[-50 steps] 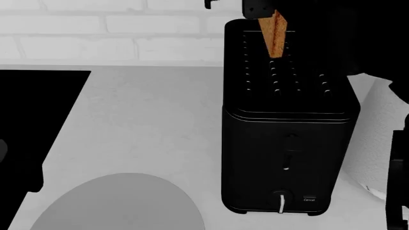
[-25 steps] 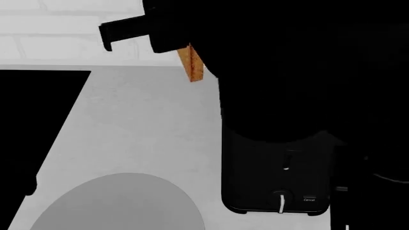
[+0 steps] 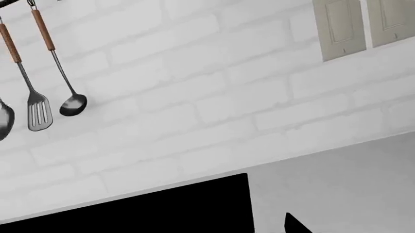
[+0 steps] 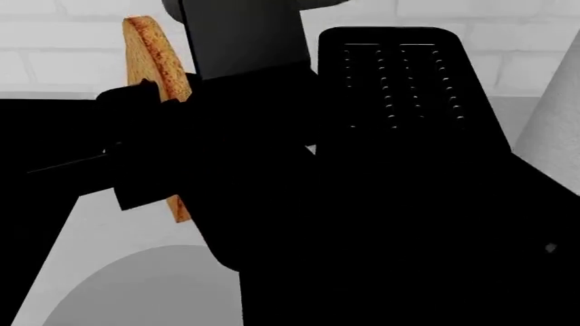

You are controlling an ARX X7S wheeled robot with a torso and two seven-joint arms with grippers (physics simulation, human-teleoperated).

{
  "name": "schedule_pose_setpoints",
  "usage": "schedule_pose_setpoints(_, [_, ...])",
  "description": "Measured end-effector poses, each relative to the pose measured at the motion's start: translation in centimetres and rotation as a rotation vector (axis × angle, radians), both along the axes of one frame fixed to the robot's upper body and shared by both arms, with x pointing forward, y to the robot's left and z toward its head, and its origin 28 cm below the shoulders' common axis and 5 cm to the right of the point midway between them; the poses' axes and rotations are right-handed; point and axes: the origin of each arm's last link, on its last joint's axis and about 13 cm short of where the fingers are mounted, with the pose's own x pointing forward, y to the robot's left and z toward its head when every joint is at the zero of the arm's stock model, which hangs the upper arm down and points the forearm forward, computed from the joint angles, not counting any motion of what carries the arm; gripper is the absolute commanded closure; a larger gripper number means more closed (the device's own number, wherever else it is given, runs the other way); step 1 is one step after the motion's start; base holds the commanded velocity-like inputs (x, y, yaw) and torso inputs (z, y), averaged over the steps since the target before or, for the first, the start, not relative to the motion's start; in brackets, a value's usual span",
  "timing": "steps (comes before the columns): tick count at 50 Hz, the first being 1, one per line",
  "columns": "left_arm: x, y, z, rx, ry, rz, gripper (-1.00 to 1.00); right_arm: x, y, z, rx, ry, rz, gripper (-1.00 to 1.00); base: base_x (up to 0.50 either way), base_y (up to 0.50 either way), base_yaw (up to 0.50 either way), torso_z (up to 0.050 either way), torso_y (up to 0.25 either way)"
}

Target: Place the toasted item on a plate.

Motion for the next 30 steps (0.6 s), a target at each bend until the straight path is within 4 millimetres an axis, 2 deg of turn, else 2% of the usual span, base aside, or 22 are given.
schedule_pose_setpoints(13, [-0.5,0.4,0.2,0.006,-0.002,0.021,-1.00,-2.2,0.6,-0.9,0.043,0.069,0.066,1.00,0.00,0.00,0.00,0.000,0.000])
schedule_pose_setpoints(30, [-0.9,0.6,-0.1,0.005,-0.001,0.031,-1.00,-3.1,1.8,-3.7,0.076,0.197,0.139,1.00,0.00,0.00,0.00,0.000,0.000])
